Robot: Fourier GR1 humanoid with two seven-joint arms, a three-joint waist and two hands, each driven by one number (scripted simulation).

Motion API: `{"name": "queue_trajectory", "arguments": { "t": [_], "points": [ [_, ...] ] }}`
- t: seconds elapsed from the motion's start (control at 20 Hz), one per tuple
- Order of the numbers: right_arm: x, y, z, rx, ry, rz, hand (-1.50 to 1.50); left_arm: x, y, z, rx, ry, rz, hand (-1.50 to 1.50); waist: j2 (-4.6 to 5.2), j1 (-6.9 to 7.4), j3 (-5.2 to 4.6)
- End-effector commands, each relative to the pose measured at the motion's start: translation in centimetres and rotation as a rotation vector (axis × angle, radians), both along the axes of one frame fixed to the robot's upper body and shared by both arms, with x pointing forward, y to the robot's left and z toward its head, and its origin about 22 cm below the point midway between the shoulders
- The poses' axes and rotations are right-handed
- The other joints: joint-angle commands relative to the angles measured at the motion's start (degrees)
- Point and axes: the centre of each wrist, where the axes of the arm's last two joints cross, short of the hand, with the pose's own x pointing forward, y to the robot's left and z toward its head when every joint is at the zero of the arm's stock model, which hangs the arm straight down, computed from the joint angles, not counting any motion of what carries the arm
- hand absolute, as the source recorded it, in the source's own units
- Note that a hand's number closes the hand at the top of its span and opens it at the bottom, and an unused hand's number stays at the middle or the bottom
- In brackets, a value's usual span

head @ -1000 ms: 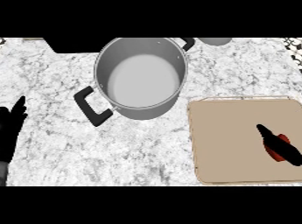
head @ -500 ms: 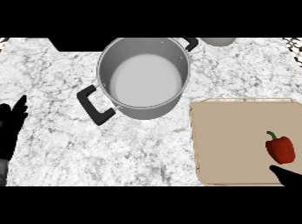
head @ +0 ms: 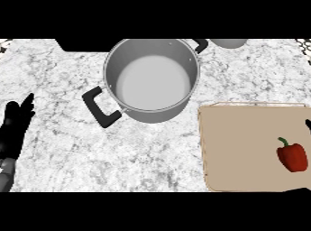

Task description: Pick the bell pepper from the tray and place it in the pot

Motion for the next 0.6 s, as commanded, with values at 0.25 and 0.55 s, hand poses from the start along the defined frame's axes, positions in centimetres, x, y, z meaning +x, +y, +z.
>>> {"name": "queue_trajectory", "arguments": {
  "t": [0.25,0.55],
  "points": [
    [1.2,1.6,0.8,-0.013,0.137,-0.123,-1.50,-0.2,0.1,0.4,-0.006,0.020,0.020,0.00,-0.16,-0.02,0.12],
    [2.6,-1.6,-0.5,0.007,0.181,-0.144,-1.50,0.4,-1.5,1.0,-0.009,0.008,0.007,0.00,-0.15,-0.18,0.17]
  ]
}}
